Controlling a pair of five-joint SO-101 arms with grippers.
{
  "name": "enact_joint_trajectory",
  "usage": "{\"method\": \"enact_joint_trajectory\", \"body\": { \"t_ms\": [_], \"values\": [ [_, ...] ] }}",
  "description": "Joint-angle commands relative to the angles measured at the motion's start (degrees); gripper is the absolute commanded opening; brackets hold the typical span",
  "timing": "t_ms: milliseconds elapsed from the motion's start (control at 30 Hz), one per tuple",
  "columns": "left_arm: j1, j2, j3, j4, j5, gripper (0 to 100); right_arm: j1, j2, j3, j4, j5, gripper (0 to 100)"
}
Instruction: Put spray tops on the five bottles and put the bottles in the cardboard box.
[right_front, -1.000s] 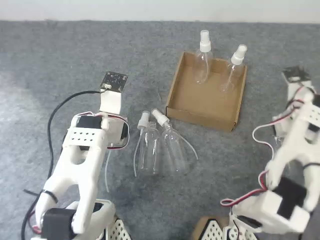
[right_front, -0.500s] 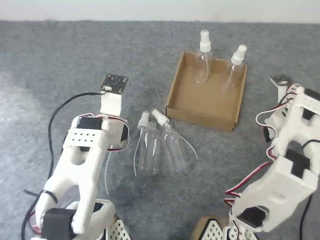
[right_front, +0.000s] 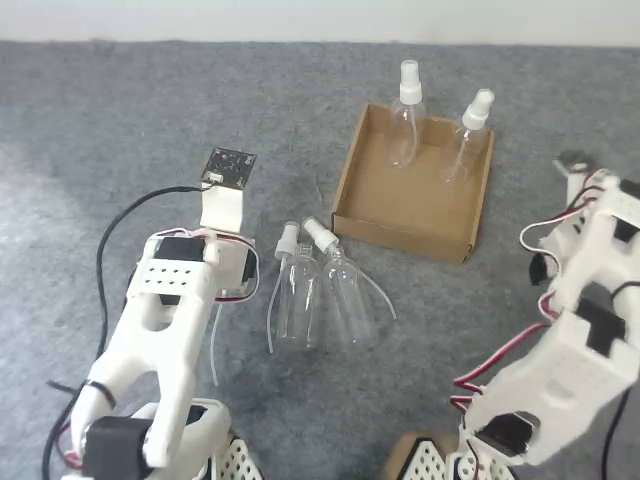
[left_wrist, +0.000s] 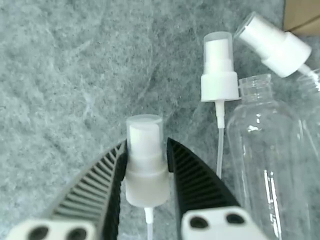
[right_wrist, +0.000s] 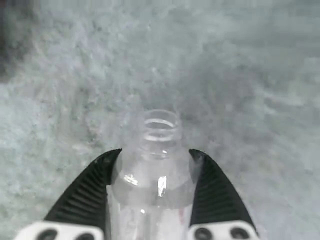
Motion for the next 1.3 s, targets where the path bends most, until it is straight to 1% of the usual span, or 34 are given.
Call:
{"method": "enact_joint_trajectory", "body": {
  "t_ms": [0, 133, 200, 267, 367, 567, 700, 767, 867, 1000, 1067, 1133, 1267],
  "values": [
    [-0.4, -3.0, -3.4, -0.6, -0.5, 1, -1.5, -16.4, -3.3, 5.0, -1.1, 0.6],
    [-0.4, -3.1, -8.5, 3.3, -0.1, 1, -8.4, -28.1, -3.3, 8.2, -6.3, 0.6],
    [-0.4, -3.1, -11.8, 5.6, 1.8, 1, -13.3, -33.3, -2.4, 8.4, -9.1, 0.6],
    [-0.4, -3.8, -15.0, 7.9, 2.4, 1, -19.4, -38.1, 0.3, 8.0, -11.3, 0.6],
    [-0.4, -8.6, -18.6, 10.6, 2.6, 1, -29.6, -44.8, 5.4, 7.4, -13.3, 0.6],
    [-0.4, -25.1, -23.8, 14.6, 2.6, 1, -47.3, -56.4, 19.9, 0.0, -13.1, 0.6],
    [-0.4, -32.6, -27.0, 14.8, 3.3, 1, -56.3, -63.8, 27.7, -7.8, -13.3, 0.6],
    [-0.4, -34.4, -28.6, 14.7, 5.8, 1, -59.7, -66.4, 31.2, -12.5, -13.4, 0.6],
    [-0.4, -36.3, -30.9, 13.5, 10.1, 1, -63.8, -69.1, 38.4, -22.5, -13.6, 0.6],
    [-0.4, -39.0, -32.8, 8.6, 14.2, 1, -68.6, -70.1, 48.4, -36.6, -20.5, 0.6],
    [-0.4, -40.8, -32.9, 6.0, 15.9, 1, -70.6, -70.2, 51.9, -41.9, -21.0, 0.6],
    [-0.3, -42.3, -32.9, 4.3, 17.3, 1, -72.3, -70.2, 54.1, -44.1, -21.0, 0.6],
    [0.2, -42.3, -31.8, 2.9, 18.8, 1, -74.9, -70.2, 56.2, -45.0, -21.4, 0.6]
  ]
}}
